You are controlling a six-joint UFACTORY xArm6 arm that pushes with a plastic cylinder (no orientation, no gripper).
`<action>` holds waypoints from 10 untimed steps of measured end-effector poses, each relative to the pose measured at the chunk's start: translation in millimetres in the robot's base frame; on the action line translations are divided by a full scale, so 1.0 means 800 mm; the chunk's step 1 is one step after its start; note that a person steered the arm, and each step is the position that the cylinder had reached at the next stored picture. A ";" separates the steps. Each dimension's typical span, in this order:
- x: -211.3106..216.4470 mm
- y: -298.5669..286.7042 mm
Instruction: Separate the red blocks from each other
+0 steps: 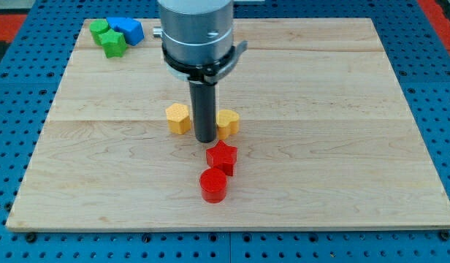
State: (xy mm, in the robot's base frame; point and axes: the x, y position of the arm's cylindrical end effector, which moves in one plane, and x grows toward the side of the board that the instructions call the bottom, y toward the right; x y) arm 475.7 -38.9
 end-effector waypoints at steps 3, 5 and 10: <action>0.078 0.167; 0.090 0.047; 0.081 -0.059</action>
State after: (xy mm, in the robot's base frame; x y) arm 540.9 -86.3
